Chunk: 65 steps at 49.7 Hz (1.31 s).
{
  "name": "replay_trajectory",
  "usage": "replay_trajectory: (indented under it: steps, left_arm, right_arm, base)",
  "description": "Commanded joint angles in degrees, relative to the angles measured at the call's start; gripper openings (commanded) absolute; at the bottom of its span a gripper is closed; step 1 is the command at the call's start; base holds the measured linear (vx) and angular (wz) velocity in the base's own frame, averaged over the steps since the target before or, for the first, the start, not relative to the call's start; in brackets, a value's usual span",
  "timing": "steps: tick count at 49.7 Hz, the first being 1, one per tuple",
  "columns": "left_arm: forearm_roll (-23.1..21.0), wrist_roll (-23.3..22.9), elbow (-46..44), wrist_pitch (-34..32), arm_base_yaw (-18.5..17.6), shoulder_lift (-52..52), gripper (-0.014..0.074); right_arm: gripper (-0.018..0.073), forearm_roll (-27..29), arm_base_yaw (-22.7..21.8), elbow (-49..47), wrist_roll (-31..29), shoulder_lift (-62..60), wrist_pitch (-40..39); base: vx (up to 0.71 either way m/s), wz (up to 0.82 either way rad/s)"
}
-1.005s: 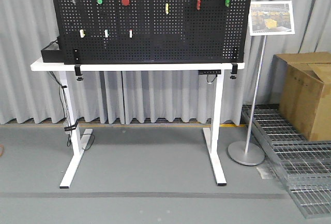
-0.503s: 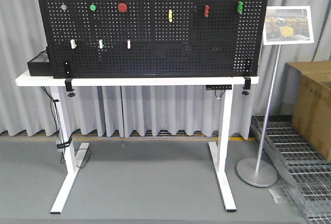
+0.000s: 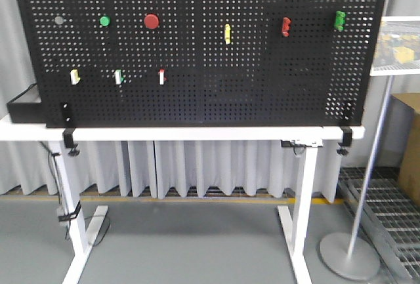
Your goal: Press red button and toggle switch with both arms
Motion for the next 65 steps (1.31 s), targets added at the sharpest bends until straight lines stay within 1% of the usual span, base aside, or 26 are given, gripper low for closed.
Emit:
replay_trajectory:
  steps: [1,34,65]
  left_arm:
    - [-0.45,-0.04,1.57,-4.57,0.08,0.31,0.0001]
    - [-0.45,-0.04,1.57,-4.57,0.08,0.31,0.0001]
    - [-0.45,-0.04,1.57,-4.57,0.08,0.31,0.0001]
  right_arm:
    - [-0.0003,-0.08,-0.39,0.63,-0.3,-1.01,-4.62]
    - [-0.0003,-0.08,-0.39,0.63,-0.3,-1.01,-4.62]
    - [-0.0003,-0.08,-0.39,0.63,-0.3,-1.01,-4.62]
  base:
    - [0.49,0.01]
    - [0.45,-0.01]
    - [0.2,-0.02]
